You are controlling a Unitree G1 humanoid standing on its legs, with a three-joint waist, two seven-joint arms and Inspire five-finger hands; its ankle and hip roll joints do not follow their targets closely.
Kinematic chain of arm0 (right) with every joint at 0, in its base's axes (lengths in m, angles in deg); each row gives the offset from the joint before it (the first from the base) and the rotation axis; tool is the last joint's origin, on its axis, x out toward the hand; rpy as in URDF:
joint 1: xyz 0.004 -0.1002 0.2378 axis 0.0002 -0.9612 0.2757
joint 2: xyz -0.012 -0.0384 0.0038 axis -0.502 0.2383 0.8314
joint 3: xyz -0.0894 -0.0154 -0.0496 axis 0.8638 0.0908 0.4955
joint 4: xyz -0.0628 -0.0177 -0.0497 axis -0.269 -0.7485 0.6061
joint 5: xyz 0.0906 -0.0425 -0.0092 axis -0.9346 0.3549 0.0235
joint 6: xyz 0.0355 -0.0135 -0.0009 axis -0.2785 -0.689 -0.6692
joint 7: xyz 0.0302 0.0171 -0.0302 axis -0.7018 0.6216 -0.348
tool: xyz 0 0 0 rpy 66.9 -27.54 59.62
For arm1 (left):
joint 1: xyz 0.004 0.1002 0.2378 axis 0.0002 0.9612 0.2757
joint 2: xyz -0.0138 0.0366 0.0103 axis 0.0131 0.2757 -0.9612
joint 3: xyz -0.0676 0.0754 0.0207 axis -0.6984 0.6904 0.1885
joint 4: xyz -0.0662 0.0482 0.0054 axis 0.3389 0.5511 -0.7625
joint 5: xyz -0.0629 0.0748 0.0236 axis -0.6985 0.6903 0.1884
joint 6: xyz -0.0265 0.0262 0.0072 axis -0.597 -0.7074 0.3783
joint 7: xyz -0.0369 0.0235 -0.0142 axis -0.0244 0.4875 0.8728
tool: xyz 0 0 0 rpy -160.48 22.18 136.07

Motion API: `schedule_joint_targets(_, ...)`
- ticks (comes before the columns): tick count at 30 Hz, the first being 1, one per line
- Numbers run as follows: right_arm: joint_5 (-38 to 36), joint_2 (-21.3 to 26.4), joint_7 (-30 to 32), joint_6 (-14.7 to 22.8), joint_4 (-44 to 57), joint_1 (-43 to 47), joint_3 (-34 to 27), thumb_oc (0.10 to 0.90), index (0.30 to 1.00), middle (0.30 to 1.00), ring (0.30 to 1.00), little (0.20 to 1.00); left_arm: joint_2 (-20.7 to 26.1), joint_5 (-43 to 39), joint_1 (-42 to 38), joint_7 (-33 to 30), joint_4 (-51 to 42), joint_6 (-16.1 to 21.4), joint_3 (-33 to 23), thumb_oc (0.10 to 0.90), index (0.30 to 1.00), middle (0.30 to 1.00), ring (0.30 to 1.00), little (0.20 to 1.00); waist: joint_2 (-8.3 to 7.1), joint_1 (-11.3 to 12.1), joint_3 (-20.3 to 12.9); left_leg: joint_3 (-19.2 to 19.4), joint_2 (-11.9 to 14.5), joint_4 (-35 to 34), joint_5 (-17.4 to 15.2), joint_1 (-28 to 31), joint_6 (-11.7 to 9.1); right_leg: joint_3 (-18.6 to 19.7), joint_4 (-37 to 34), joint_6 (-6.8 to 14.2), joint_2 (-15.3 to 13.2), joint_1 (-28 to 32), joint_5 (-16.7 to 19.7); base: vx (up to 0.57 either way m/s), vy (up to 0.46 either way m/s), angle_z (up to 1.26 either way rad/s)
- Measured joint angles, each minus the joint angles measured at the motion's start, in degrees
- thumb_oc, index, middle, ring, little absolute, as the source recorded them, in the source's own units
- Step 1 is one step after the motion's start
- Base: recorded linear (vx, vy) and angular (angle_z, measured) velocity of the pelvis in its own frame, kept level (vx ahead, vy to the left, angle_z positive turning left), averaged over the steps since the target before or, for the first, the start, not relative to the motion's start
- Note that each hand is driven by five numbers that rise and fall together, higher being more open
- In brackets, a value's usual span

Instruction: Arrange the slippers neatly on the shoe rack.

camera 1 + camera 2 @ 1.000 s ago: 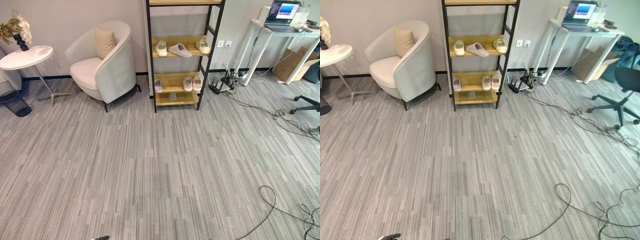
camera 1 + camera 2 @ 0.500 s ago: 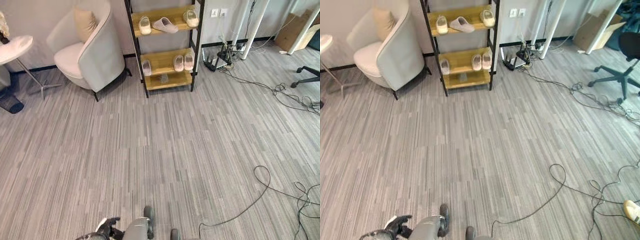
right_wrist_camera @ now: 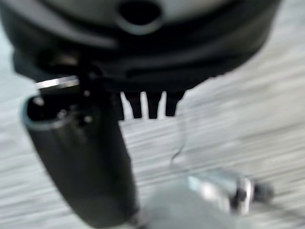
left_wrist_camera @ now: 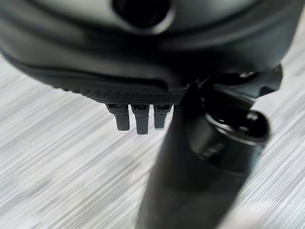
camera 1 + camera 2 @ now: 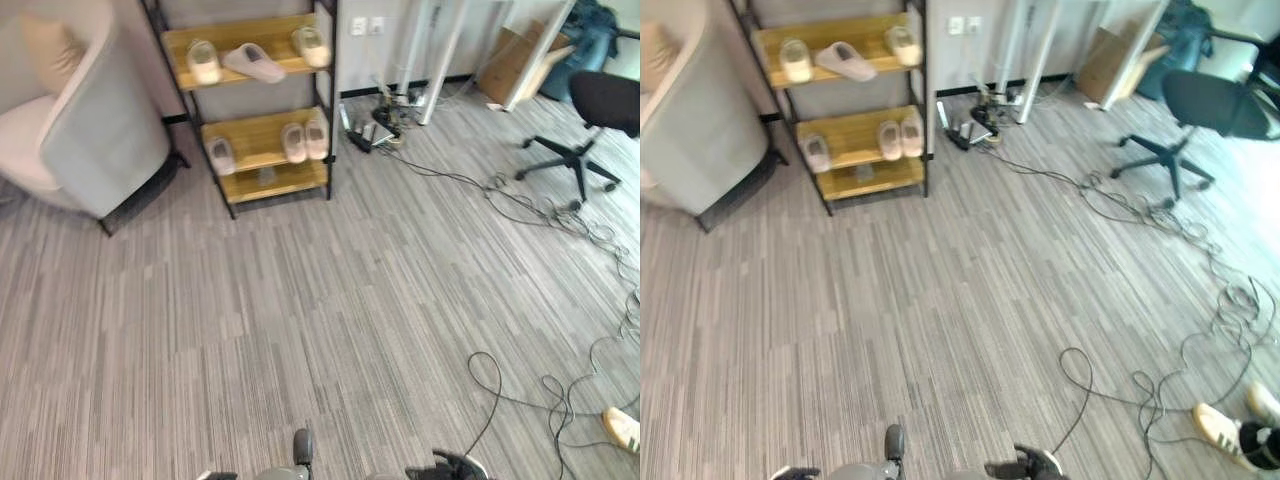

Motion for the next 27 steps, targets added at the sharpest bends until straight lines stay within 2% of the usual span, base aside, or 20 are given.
schedule_joint_targets(2, 0.03, 0.5, -0.1, 0.45, 0.62, 0.6, -0.04, 0.8, 0.9, 0.9, 0.9, 0.9, -0.41, -0.95, -1.95, -0.13, -0.8, 1.18, -0.15, 0.8, 0.9, 0.9, 0.9, 0.9, 1.57, -0.94, -0.09, -1.28, 1.4, -0.74, -1.7, 3.28, -0.3, -0.59, -8.82, -0.06, 0.3, -2.96, 0.3, 0.57, -0.073, 0.39)
schedule_joint_targets(3, 0.02, 0.51, -0.21, 0.71, 1.34, 0.71, 0.19, 0.8, 0.9, 0.9, 0.9, 0.9, -0.27, -0.95, -2.97, -0.21, -1.07, 1.75, -0.52, 0.8, 0.9, 0.9, 0.9, 0.9, 1.48, -1.25, -0.26, -2.07, 1.83, -0.74, -2.68, 4.99, -0.88, -0.44, -14.56, -0.11, 0.63, -4.81, 1.5, 0.51, -0.091, 0.46)
schedule_joint_targets(4, 0.0, 0.45, -0.46, 1.05, 1.3, 1.0, 0.18, 0.8, 0.9, 0.9, 0.9, 0.9, -0.73, -0.88, -3.52, -0.4, -0.92, 2.12, -0.44, 0.8, 0.9, 0.9, 0.9, 0.9, 0.85, -1.5, -0.1, -3.15, 2.42, -0.62, -5.16, 5.79, -0.61, 1.42, -19.01, 0.29, 1.94, -6.42, 2.99, 0.54, -0.114, 0.57)
schedule_joint_targets(5, 0.0, 0.03, -0.53, 1.11, 1.18, 1.55, 0.52, 0.8, 0.9, 0.9, 0.9, 0.9, -0.59, -0.71, -3.78, -0.77, -0.35, 2.29, -0.48, 0.8, 0.9, 0.9, 0.9, 0.9, 0.72, -2.58, -0.26, -4.7, 3.14, -0.52, -6.78, 7.19, -1.54, 5.97, -28.05, 0.25, 4.15, -7.01, 6.16, 0.32, -0.082, 0.55)
schedule_joint_targets(6, -0.11, -0.29, -0.72, 1.23, 1.21, 1.57, 0.52, 0.8, 0.9, 0.9, 0.9, 0.9, -0.72, -0.53, -3.87, -0.8, 0.17, 2.3, -0.41, 0.8, 0.9, 0.9, 0.9, 0.9, 0.15, -3.25, -0.41, -5.58, 3.26, -0.85, -7.28, 7.88, -1.88, 7.15, -32.12, 0.3, 4.41, -7.56, 9.01, 0.46, -0.124, 0.94)
schedule_joint_targets(7, -0.4, -1.19, -0.7, 1.23, 0.8, 1.22, 0.55, 0.8, 0.9, 0.9, 0.9, 0.9, -0.87, 0.31, -3.48, -0.71, 1.05, 2.27, -0.81, 0.8, 0.9, 0.9, 0.9, 0.9, -1.52, -4.16, -0.86, -7.74, 3.39, -0.41, -9.25, 9.11, -5.11, 7.95, -36.99, 1.34, 3.64, -7.84, 12.92, 0.45, -0.14, 0.98)
schedule_joint_targets(8, -0.39, -1.35, -0.71, 1.17, -0.9, 0.97, 0.44, 0.8, 0.9, 0.9, 0.9, 0.9, -1.79, 0.49, -2.62, -0.71, 1.25, 2.19, -0.76, 0.8, 0.9, 0.9, 0.9, 0.9, -2.08, -4.26, -1.38, -9.0, 4.4, -0.36, -10.41, 10.63, -6.61, 6.42, -36.42, -0.81, 4.2, -6.66, 18.67, 0.42, -0.165, 0.9)
schedule_joint_targets(9, -0.27, -1.02, -0.7, 0.91, -1.97, 1.04, 0.5, 0.8, 0.9, 0.9, 0.9, 0.9, -2.42, 0.88, -2.04, -0.61, 1.31, 2.2, -0.34, 0.8, 0.9, 0.9, 0.9, 0.9, -1.52, -3.94, -1.53, -8.75, 5.59, 0.47, -10.78, 11.13, -7.29, 6.04, -36.05, -1.06, 5.02, -5.92, 18.79, 0.38, -0.187, 0.92)
schedule_joint_targets(12, 0.43, -0.29, -0.8, -1.07, -7.04, -0.04, 0.92, 0.8, 0.9, 0.9, 0.9, 0.9, -4.2, 1.4, -0.31, 0.82, 2.05, 2.24, 0.07, 0.8, 0.9, 0.9, 0.9, 0.9, -2.05, -3.79, -1.62, -8.73, 7.3, 7.46, -9.87, 11.0, -11.0, 2.71, -35.89, -7.16, 5.89, -0.52, 18.46, 0.32, -0.197, 0.84)
schedule_joint_targets(14, 0.63, -0.05, -1.08, -2.15, -7.84, -1.17, 0.64, 0.8, 0.9, 0.9, 0.9, 0.9, -3.41, 1.35, 1.32, 1.42, 1.78, 2.23, -1.2, 0.8, 0.9, 0.9, 0.9, 0.9, -2.19, -2.51, -1.73, -8.9, 8.14, 12.91, -7.71, 9.96, -14.26, 1.34, -36.03, -8.6, 6.57, 2.84, 16.11, 0.27, -0.297, 0.42)
schedule_joint_targets(16, 0.64, -0.03, -1.43, -2.62, -7.71, -0.81, 0.57, 0.8, 0.9, 0.9, 0.9, 0.9, -3.03, -0.14, 1.19, 1.49, 2.01, 2.44, -4.78, 0.8, 0.9, 0.9, 0.9, 0.9, -2.97, -1.84, -1.43, -8.48, 7.39, 32.49, -5.96, 0.47, -18.46, 0.37, -38.28, -9.76, 5.95, 5.98, 15.64, 0.12, -0.226, 0.34)
schedule_joint_targets(17, 0.61, -0.02, -1.52, -2.71, -7.75, -0.92, 0.85, 0.8, 0.9, 0.9, 0.9, 0.9, -2.99, -1.97, 0.46, 1.36, 0.94, 2.89, -7.04, 0.8, 0.9, 0.9, 0.9, 0.9, -3.8, -0.63, -1.02, -8.79, 6.3, 43.65, -0.22, -5.71, -20.13, -0.09, -38.93, -10.75, 5.31, 7.14, 15.31, 0.2, -0.204, 0.19)
schedule_joint_targets(18, 0.58, 0.14, -1.35, -3.09, -8.43, -0.77, 1.51, 0.8, 0.9, 0.9, 0.9, 0.9, -2.97, -3.85, -0.6, 1.36, -0.53, 3.74, -8.13, 0.8, 0.9, 0.9, 0.9, 0.9, -4.66, 1.22, -0.24, -7.06, 6.26, 54.48, 3.73, -11.91, -19.48, -0.15, -40.57, -11.2, 5.03, 10.65, 15.1, 0.24, -0.172, 0.09)
schedule_joint_targets(19, 0.54, 0.31, -1.35, -3.11, -7.79, -0.41, 1.79, 0.8, 0.9, 0.9, 0.9, 0.9, -2.93, -3.78, -0.81, 1.35, -1.0, 3.76, -8.18, 0.8, 0.9, 0.9, 0.9, 0.9, -5.13, 1.19, -0.1, -6.46, 6.38, 55.23, 2.58, -13.43, -17.86, -0.67, -40.82, -12.19, 4.96, 12.12, 14.29, 0.36, -0.198, 0.12)
schedule_joint_targets(21, 0.13, 0.53, -1.19, -2.07, -6.52, 0.66, 2.07, 0.8, 0.9, 0.9, 0.9, 0.9, -2.76, -3.63, -1.84, 1.4, -1.5, 3.93, -7.44, 0.8, 0.9, 0.9, 0.9, 0.9, -5.66, 0.97, -0.14, 0.14, 8.87, 53.19, -0.4, -18.6, -13.33, -2.26, -43.89, -13.07, 4.96, 16.04, 12.49, 0.29, -0.05, 0.4)
schedule_joint_targets(22, 0.1, 0.55, -0.98, -1.9, -6.58, 1.12, 2.14, 0.8, 0.9, 0.9, 0.9, 0.9, -2.7, -3.79, -2.02, 1.44, -2.05, 4.08, -7.49, 0.8, 0.9, 0.9, 0.9, 0.9, -5.83, 1.03, -0.15, 3.75, 9.36, 46.95, -1.5, -20.07, -11.73, -3.25, -46.05, -12.22, 5.19, 17.87, 12.07, 0.36, 0.017, 0.44)
schedule_joint_targets(23, 0.08, 0.68, -0.78, -1.83, -7.01, 0.92, 2.4, 0.8, 0.9, 0.9, 0.9, 0.9, -2.77, -3.83, -2.02, 1.42, -2.17, 4.08, -7.85, 0.8, 0.9, 0.9, 0.9, 0.9, -5.5, 1.1, -0.23, 5.36, 9.13, 38.62, -1.31, -20.52, -12.03, -4.17, -47.09, -11.89, 5.98, 19.84, 12.82, 0.35, 0.056, 0.2)
schedule_joint_targets(24, 0.07, 0.77, -0.65, -1.56, -6.99, 1.12, 3.26, 0.8, 0.9, 0.9, 0.9, 0.9, -2.77, -3.85, -1.77, 1.41, -2.11, 4.08, -8.05, 0.8, 0.9, 0.9, 0.9, 0.9, -5.19, 1.72, -0.4, 5.34, 8.8, 36.01, -1.11, -20.46, -12.35, -4.02, -47.48, -11.85, 6.55, 20.48, 12.67, 0.62, 0.1, 0.13)
schedule_joint_targets(25, 0.16, 0.58, -0.35, -1.27, -6.07, 1.37, 3.53, 0.8, 0.9, 0.9, 0.9, 0.9, -2.56, -3.49, -1.58, 1.36, -1.98, 4.08, -8.11, 0.8, 0.9, 0.9, 0.9, 0.9, -5.41, 2.42, -0.59, 4.32, 6.62, 21.07, -0.94, -18.58, -12.58, -3.94, -48.79, -8.94, 7.14, 22.75, 10.16, 0.52, 0.102, 0.07)
schedule_joint_targets(27, 0.16, 0.47, -0.23, -1.64, -6.26, 1.55, 3.53, 0.8, 0.9, 0.9, 0.9, 0.9, -2.84, -3.72, -1.47, 1.48, -0.53, 3.85, -8.43, 0.8, 0.9, 0.9, 0.9, 0.9, -5.64, 3.44, -0.43, 3.7, 5.58, 5.4, 1.99, -16.65, -13.45, -3.82, -48.78, -7.87, 7.77, 23.91, 9.0, 0.38, 0.07, 0.06)
